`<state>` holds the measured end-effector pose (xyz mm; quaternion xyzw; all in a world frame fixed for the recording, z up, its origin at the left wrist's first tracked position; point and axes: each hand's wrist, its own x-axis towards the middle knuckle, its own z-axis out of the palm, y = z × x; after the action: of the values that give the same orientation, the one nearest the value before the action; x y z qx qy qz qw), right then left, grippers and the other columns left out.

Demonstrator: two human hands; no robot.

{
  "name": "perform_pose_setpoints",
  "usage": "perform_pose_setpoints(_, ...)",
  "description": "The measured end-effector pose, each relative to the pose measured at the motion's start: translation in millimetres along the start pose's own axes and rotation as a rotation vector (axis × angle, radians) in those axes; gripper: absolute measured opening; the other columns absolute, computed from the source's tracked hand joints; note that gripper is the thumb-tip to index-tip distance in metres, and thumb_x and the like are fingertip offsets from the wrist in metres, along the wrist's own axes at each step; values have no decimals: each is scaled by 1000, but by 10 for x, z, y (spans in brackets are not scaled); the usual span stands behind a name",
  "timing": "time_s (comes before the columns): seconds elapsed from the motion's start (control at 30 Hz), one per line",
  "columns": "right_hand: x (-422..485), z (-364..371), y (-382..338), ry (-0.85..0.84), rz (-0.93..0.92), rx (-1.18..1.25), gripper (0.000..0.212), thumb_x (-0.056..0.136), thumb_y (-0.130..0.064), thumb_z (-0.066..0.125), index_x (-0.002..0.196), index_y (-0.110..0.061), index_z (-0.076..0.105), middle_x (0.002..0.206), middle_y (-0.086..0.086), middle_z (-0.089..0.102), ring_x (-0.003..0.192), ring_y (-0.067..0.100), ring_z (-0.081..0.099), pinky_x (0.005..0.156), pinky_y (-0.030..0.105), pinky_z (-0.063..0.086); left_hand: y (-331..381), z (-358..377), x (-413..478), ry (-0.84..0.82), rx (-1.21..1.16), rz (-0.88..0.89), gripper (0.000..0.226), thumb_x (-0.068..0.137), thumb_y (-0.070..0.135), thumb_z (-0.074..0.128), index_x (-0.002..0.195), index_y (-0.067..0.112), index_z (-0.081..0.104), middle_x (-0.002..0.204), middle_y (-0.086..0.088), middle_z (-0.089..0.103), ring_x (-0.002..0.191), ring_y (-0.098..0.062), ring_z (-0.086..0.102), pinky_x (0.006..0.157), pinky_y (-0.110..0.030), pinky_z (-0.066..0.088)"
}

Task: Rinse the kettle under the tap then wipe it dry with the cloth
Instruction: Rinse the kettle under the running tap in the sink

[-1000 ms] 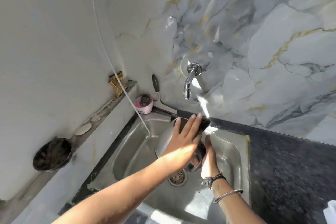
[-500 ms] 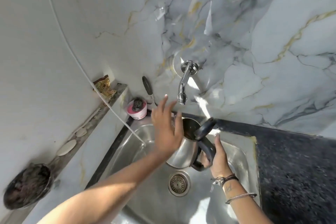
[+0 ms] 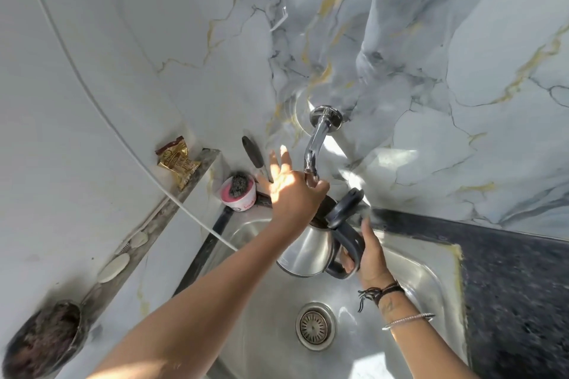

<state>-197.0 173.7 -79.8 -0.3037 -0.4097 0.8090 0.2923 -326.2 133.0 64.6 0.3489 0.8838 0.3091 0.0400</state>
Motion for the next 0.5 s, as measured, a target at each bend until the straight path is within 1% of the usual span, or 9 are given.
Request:
perform_pose_setpoints(0.07,40,1,-11,-7,0,-1,73,90,-71,46,106,-6,75,100,26,73,90,37,71,81,37,54,-22,-79,84,-100,-32,-12,28,80,38,63,65,14,64,160,3,25,151,-24,3,98,-25,12)
perform_pose_setpoints(0.1,65,-6,-3,-11,-3,6,74,89,-71,48,111,-6,74,101,20,77,94,33,75,83,37,56,-68,-144,163,-209,-92,-19,26,81,37,65,68,14,67,161,8,22,151,-20,2,103,-24,14)
perform_pose_setpoints(0.17,97,-3,2,-12,-18,13,72,92,-68,45,125,-8,68,117,19,74,112,35,70,98,48,52,-185,-313,322,-499,-241,8,15,85,31,70,88,17,74,163,10,14,150,-12,2,108,-17,14)
perform_pose_setpoints(0.23,114,-9,5,-17,-33,5,72,90,-69,46,130,-13,66,126,20,70,120,37,66,106,54,46,-270,-433,436,-677,-227,63,33,85,31,74,116,25,64,163,4,17,151,-12,3,111,-17,7)
perform_pose_setpoints(0.3,104,-4,-20,-22,-32,-6,73,88,-72,48,131,-15,65,128,19,70,122,37,65,109,58,43,-298,-498,519,-747,25,112,69,79,53,73,139,31,49,165,6,0,150,-11,-9,120,-33,-4)
perform_pose_setpoints(0.37,95,-19,-38,-20,-28,-15,73,87,-72,50,129,-15,67,127,19,70,122,38,64,110,63,40,-325,-562,585,-757,235,175,98,65,77,67,149,46,27,163,7,-18,148,-12,-20,120,-47,-11)
perform_pose_setpoints(0.4,89,-29,-47,-20,-26,-21,73,85,-72,51,127,-15,68,127,20,70,122,39,64,110,64,39,-352,-602,616,-721,260,209,105,61,82,64,150,48,18,161,7,-23,147,-12,-24,117,-47,-16)
perform_pose_setpoints(0.43,82,-39,-58,-21,-25,-27,72,85,-72,51,125,-15,70,126,22,70,122,40,64,111,65,39,-394,-640,637,-642,269,269,106,63,83,60,151,48,13,160,7,-27,146,-12,-27,113,-43,-22)
perform_pose_setpoints(0.5,63,-55,-70,-21,-16,-27,72,82,-73,53,120,-16,73,124,22,71,120,39,64,111,63,40,-469,-705,625,-346,394,469,97,76,81,47,155,38,10,161,2,-27,146,-14,-28,111,-41,-27)
